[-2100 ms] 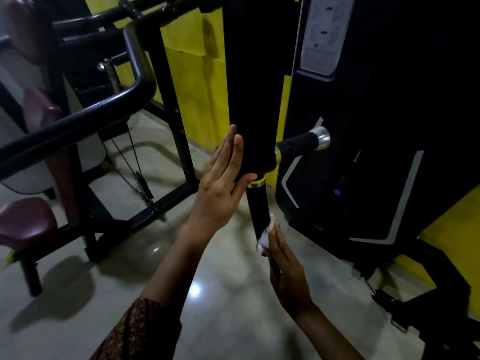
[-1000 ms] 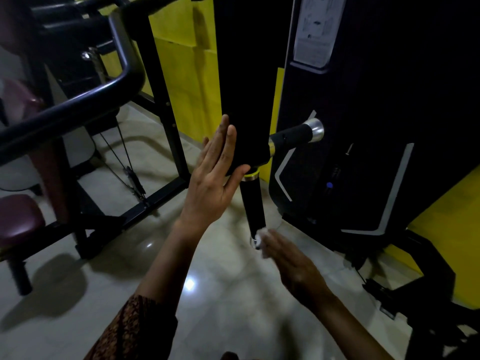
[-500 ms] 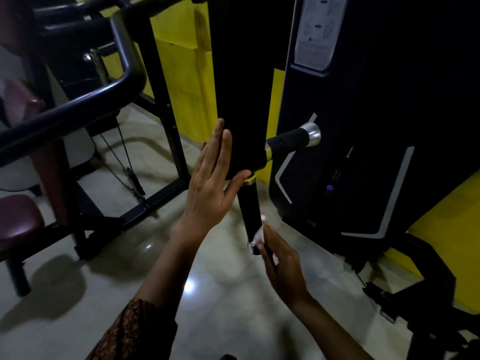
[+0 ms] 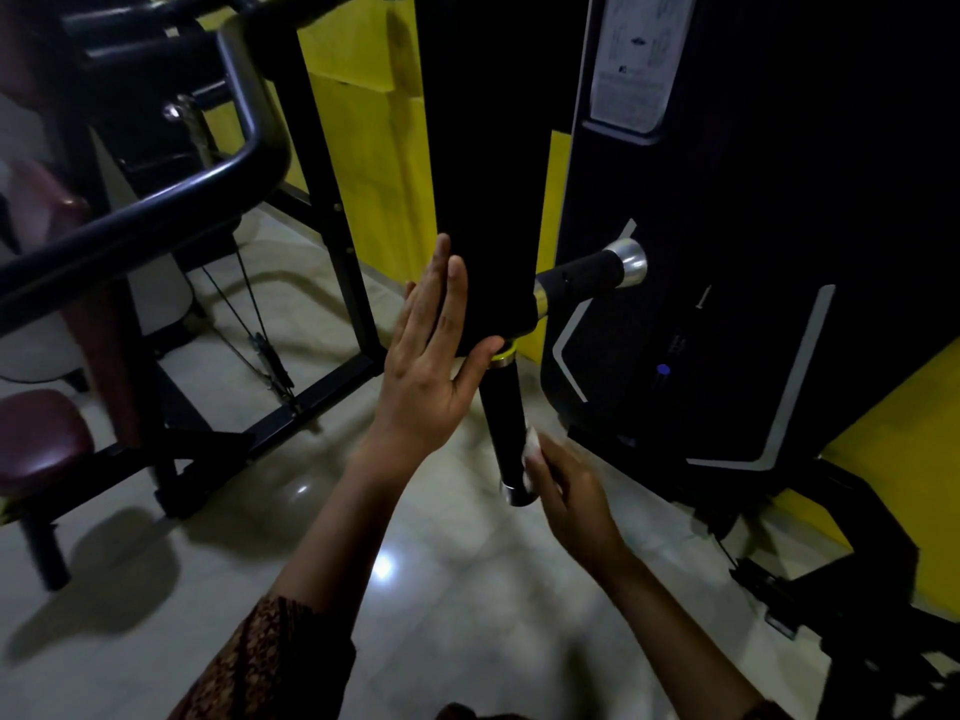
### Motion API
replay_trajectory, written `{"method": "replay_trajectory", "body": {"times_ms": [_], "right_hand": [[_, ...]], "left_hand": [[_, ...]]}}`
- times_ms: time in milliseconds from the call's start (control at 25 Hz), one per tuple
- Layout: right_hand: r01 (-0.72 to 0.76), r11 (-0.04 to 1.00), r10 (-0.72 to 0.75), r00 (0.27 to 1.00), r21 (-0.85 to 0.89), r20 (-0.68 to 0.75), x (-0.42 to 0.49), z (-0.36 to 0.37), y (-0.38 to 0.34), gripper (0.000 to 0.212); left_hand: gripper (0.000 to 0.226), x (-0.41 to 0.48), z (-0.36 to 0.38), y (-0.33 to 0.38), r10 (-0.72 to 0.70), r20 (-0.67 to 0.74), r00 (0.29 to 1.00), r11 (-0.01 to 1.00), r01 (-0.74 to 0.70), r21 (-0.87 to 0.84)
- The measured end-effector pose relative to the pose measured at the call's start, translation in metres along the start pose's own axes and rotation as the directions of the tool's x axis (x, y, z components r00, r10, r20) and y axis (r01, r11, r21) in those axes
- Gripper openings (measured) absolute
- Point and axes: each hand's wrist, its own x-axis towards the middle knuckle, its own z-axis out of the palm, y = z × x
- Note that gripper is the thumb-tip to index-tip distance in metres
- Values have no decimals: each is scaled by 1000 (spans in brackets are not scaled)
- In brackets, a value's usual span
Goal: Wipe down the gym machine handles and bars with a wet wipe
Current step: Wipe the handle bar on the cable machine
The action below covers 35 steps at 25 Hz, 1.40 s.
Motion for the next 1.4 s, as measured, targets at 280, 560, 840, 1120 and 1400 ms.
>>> {"method": "replay_trajectory", "body": {"times_ms": [280,560,840,1120,1400], "right_hand": [[77,996,-66,962,35,-264,7,-3,-32,37],[260,959,-281,915,-108,-289,-3,-21,-39,32],[440,848,-474,879,-296,-50,96,-55,-94,49],[362,665,-496,868,-654,-24,120,-69,-70,59],[440,782,-468,882,-442,50,112,-58,-95,54]], "left_hand": [[67,2,4,5,-27,-4,1000,1000,27,2],[69,-1,-4,7,-51,10,999,999,51,1],[72,50,-12,31,-54,-141,989,999,53,-13],[72,52,-4,25,-34,-63,997,999,34,-5],[70,51,-6,25,-43,-75,996,999,42,-15]]}}
